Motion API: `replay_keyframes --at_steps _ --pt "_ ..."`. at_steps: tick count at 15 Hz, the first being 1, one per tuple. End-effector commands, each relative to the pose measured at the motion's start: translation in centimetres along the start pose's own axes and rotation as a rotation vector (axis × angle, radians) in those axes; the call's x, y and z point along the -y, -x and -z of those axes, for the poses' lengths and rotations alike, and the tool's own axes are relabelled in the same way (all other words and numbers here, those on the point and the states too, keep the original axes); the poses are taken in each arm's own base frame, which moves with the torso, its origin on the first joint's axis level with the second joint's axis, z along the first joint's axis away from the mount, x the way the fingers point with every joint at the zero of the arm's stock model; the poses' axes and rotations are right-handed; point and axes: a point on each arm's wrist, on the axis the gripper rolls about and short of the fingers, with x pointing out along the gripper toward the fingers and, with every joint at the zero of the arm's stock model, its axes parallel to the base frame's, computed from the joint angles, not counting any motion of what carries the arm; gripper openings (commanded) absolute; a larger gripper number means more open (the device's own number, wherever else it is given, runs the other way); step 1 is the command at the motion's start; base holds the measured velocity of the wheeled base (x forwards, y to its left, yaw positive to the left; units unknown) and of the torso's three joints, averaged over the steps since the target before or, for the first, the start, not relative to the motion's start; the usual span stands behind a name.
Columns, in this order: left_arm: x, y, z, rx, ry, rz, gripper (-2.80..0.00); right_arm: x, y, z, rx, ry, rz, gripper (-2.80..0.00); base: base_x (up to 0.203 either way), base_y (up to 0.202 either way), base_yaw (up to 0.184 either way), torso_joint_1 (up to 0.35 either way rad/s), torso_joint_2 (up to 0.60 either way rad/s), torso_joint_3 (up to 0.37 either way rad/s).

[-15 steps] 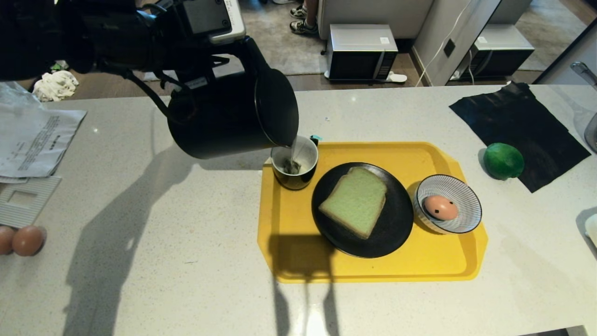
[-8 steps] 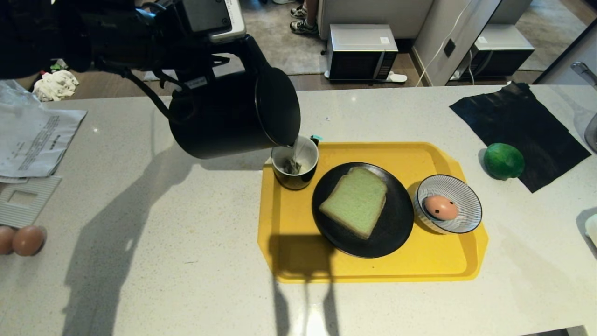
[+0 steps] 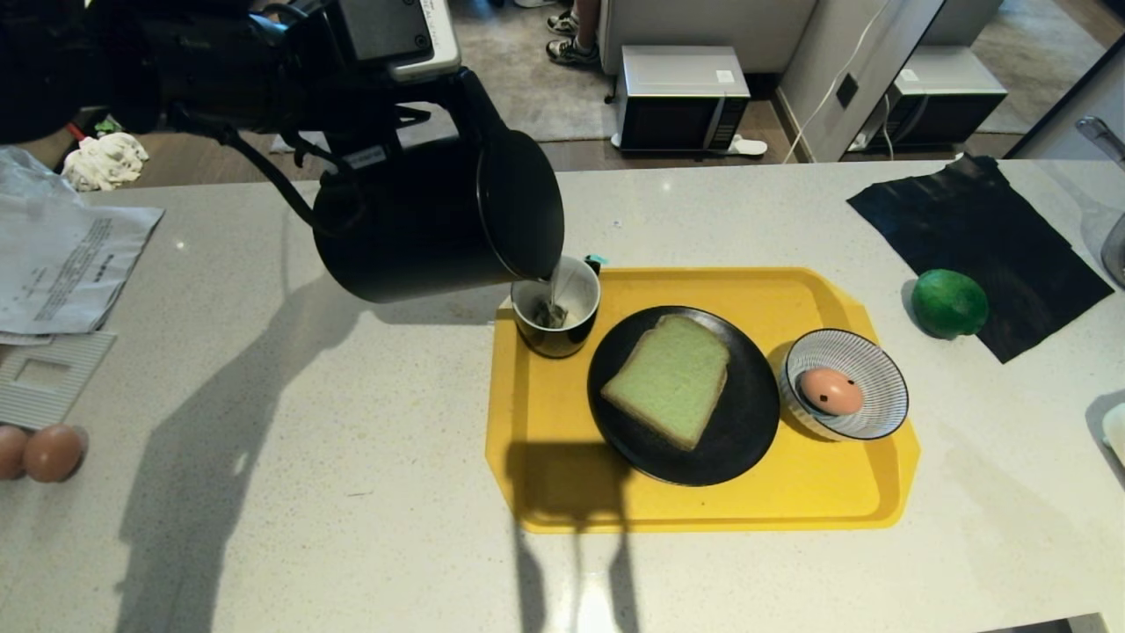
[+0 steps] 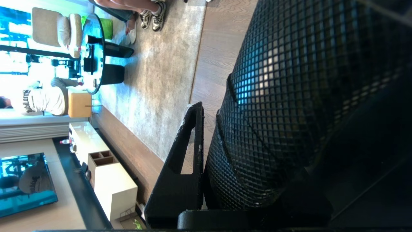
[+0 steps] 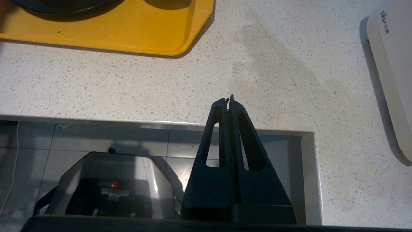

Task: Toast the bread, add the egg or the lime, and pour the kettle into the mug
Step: Pour water into a cup

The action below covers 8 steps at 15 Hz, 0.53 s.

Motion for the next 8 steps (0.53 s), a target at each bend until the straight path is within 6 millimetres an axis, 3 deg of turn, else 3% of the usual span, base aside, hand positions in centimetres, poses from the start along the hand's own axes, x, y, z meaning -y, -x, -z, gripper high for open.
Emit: replay_keyframes --at_steps 1,8 --pt "-0.13 0.20 -0.03 0.000 -0.007 -0.003 -2.80 0.00 0.00 0.00 -0.001 0.001 -0.001 -2.80 0.000 0.000 0.000 0.000 0.00 0.000" --pt "-0.54 0.81 0.03 -0.026 0.004 -0.019 -2.80 0.00 0.00 0.00 -0.001 0.001 -0.001 -2.80 0.000 0.000 0.000 0.000 0.00 0.000"
